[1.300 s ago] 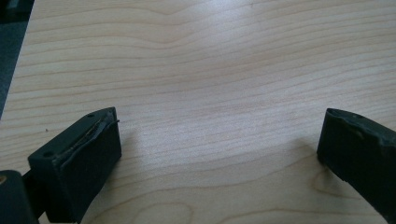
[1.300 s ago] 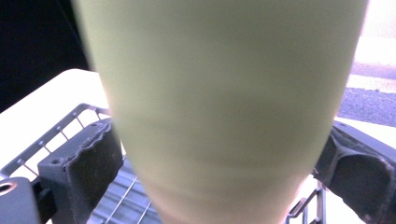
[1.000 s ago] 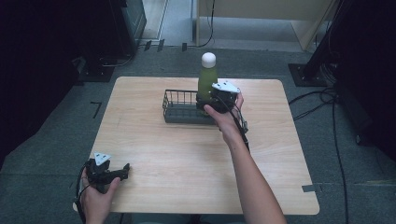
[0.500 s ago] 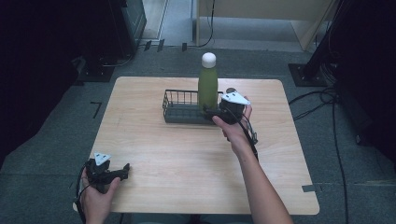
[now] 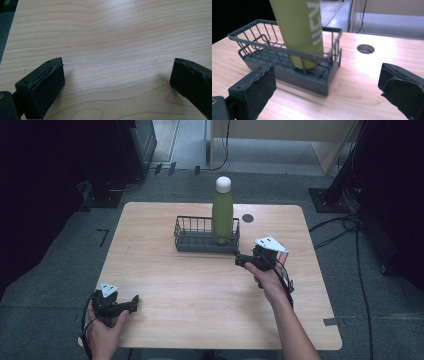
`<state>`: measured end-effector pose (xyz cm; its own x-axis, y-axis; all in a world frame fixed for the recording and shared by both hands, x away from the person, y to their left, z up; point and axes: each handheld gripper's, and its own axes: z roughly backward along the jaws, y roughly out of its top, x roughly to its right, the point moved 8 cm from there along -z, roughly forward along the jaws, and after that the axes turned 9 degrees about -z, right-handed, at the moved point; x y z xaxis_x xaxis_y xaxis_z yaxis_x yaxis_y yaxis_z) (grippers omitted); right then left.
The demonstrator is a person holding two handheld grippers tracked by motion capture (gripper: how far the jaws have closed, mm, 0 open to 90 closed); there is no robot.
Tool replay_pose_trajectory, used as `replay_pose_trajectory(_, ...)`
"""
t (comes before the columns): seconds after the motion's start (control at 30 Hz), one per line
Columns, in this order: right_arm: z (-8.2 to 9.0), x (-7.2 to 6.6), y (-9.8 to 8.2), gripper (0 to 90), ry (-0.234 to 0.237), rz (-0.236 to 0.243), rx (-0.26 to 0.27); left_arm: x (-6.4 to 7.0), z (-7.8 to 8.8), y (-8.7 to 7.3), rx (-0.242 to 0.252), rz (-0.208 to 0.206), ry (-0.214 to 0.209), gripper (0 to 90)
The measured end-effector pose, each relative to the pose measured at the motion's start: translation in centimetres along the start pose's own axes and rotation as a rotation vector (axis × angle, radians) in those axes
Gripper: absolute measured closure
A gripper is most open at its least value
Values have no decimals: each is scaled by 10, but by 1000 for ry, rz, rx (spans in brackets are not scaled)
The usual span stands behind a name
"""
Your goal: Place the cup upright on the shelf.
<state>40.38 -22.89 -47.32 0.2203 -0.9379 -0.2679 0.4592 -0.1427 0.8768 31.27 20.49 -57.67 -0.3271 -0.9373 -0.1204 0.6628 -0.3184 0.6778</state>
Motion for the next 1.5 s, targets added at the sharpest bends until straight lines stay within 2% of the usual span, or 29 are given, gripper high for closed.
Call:
replay_pose_trajectory(0.17, 5, 13, -12, 31, -14, -12, -5, 0, 0, 0, -2, -2, 0, 2)
replay_pose_trajectory(0.27, 10, 25, -22, 58, -52, -19, -7, 0, 0, 0, -2, -2, 0, 2)
replay_pose_trajectory(0.43, 15, 33, -30, 62, -71, -30, -16, 0, 0, 0, -2, -2, 0, 2)
replay_pose_trajectory(0.67, 25, 48, -47, 72, -103, -20, -70, 0, 0, 0, -2, -2, 0, 1)
replay_pose_trajectory(0.9, 33, 62, -59, 75, -130, -28, -84, 0, 0, 0, -2, -2, 0, 1)
replay_pose_trajectory(1.13, 47, 87, -76, 94, -176, -47, -98, 0, 0, 0, -2, -2, 0, 2)
replay_pose_trajectory(1.17, 47, 87, -76, 94, -176, -47, -98, 0, 0, 0, -2, -2, 0, 2)
replay_pose_trajectory(1.27, 55, 100, -84, 100, -203, -63, -100, 0, 0, 0, -2, -3, 0, 2)
replay_pose_trajectory(1.5, 68, 119, -96, 98, -233, -89, -122, 0, 0, 0, -2, -3, 0, 2)
